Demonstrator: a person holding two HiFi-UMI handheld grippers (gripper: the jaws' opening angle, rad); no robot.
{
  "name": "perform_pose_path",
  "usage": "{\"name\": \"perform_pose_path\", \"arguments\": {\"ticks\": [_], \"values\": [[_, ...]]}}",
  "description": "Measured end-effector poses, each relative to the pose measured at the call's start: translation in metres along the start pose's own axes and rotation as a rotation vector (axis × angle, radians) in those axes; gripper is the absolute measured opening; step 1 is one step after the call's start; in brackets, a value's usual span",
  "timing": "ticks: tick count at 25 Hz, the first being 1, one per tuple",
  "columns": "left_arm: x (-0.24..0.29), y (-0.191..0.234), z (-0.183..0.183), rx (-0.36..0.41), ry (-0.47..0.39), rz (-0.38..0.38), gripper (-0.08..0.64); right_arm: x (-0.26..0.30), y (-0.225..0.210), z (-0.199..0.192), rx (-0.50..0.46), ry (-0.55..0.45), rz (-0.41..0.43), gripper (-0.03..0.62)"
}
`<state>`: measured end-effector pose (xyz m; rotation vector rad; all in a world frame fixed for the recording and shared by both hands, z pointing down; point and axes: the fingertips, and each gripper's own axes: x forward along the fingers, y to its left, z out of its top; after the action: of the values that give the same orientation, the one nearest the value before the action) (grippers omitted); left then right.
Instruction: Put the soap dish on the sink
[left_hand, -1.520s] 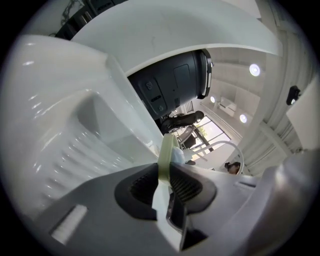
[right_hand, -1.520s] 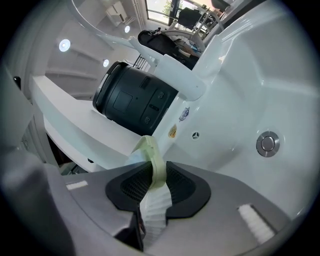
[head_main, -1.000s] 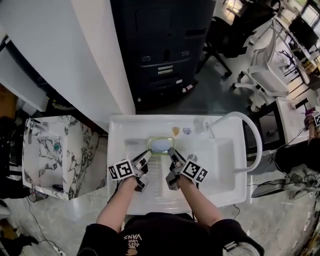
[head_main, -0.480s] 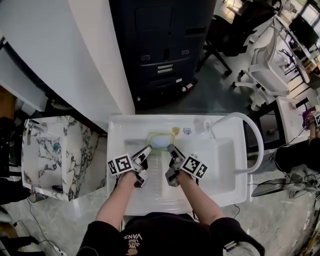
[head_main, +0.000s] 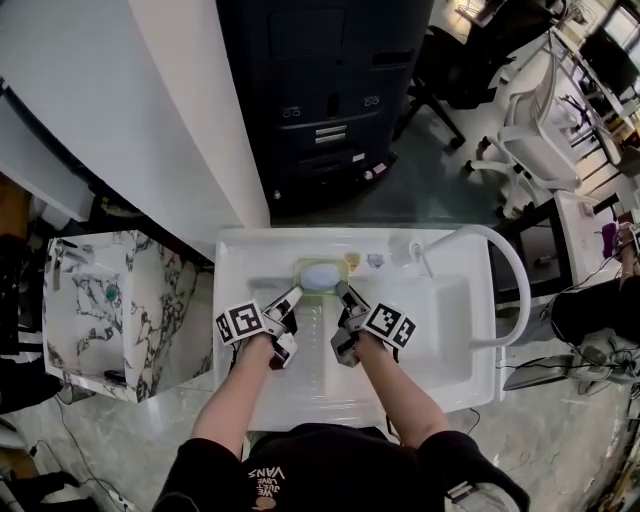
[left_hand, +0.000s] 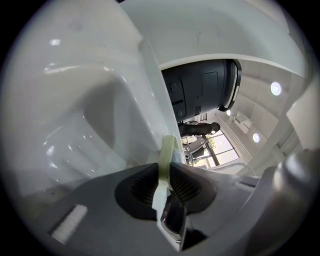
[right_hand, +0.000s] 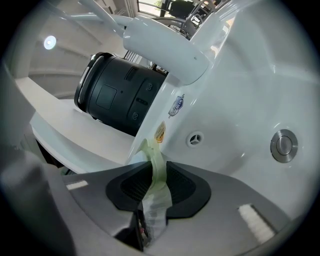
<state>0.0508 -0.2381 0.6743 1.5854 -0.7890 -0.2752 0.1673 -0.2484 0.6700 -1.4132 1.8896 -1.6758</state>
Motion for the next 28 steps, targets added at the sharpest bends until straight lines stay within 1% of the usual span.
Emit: {"name": "perform_pose_path", "arguments": {"ticks": [4, 8, 12, 17, 22, 28], "values": [[0.003, -0.001, 0.003, -0.022, -0.016, -0.008, 0.121, 0.003, 0.003, 0.005, 0.001, -0.009, 0.005, 0.084], [0.005, -0.002, 0.006, -0.068, -0.041, -0.021, 0.121, 0.005, 0.005, 0.01, 0.015, -0.019, 0.015, 0.084], [0.005, -0.002, 0.007, -0.078, -0.04, -0.014, 0.12, 0.006, 0.005, 0.01, 0.018, -0.017, 0.016, 0.084], [0.006, -0.003, 0.01, -0.107, -0.061, -0.015, 0.12, 0.004, 0.009, 0.011, 0.017, -0.011, 0.035, 0.086], [0.008, -0.003, 0.012, -0.129, -0.084, -0.017, 0.121, -0.004, 0.009, 0.02, -0.017, -0.044, 0.038, 0.121], [0.009, -0.004, 0.016, -0.137, -0.104, -0.017, 0.121, -0.015, 0.012, 0.016, -0.113, -0.029, 0.027, 0.121]]}}
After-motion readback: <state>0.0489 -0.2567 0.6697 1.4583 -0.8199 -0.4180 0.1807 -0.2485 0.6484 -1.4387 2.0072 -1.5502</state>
